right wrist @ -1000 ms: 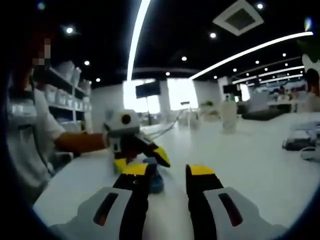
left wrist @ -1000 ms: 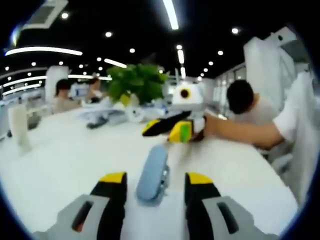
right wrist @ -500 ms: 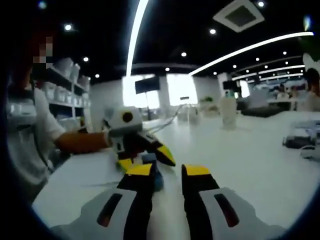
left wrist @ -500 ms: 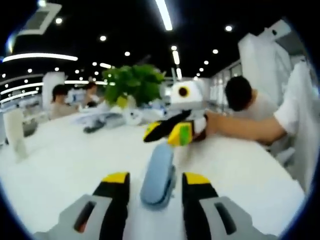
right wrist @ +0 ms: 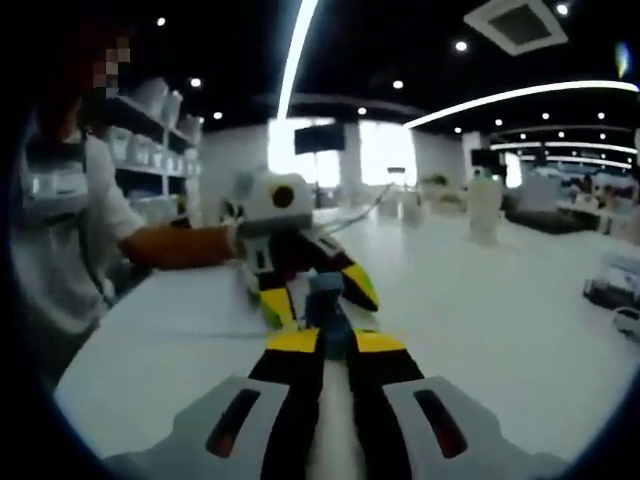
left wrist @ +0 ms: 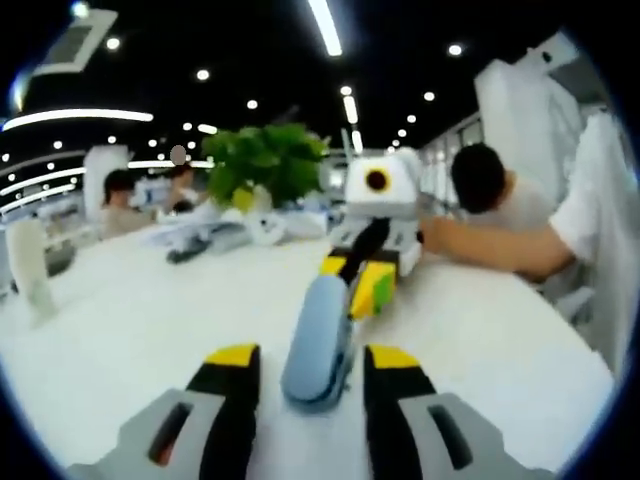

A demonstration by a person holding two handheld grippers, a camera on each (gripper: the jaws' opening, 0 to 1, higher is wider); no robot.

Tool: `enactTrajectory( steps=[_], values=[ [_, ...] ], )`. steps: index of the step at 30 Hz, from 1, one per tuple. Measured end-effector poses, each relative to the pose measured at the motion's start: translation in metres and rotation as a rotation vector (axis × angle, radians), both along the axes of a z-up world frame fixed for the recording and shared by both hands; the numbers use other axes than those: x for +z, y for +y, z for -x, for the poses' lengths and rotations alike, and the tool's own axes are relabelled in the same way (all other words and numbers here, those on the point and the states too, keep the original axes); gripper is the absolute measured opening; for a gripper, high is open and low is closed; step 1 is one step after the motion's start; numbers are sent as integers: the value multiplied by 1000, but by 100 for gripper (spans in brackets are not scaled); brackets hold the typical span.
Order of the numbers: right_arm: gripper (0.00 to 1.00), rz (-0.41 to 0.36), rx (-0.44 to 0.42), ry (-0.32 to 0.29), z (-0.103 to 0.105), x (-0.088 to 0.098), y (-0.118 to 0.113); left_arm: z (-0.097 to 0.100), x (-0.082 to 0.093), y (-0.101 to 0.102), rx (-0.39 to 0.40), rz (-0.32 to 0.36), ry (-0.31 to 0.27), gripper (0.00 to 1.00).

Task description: Pick up the paper insert the paper into the punch align the paper edges press the punch to punch holes

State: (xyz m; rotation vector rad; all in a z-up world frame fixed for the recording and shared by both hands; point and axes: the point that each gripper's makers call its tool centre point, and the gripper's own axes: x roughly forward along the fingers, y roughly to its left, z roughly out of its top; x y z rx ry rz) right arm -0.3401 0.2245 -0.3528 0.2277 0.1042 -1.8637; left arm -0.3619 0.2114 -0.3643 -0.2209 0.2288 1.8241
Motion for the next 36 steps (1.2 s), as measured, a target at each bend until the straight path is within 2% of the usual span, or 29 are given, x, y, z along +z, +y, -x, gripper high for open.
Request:
enactTrajectory(
  steps=[5,10,23,36],
  values=[
    [16,-5,-9,-23,3,-2,4,0,0,-1,0,-2,-1,42],
    [16,-64,8,1,-1,-10,-1,-1,0,0,-4,-1,0,41],
    [16,-65,10,5,1,-11,-1,0,0,3,-13,-1,20,38],
    [14,-72,6,6,2,-12,-1,1,-1,5,-14,-8,26,31]
  ],
)
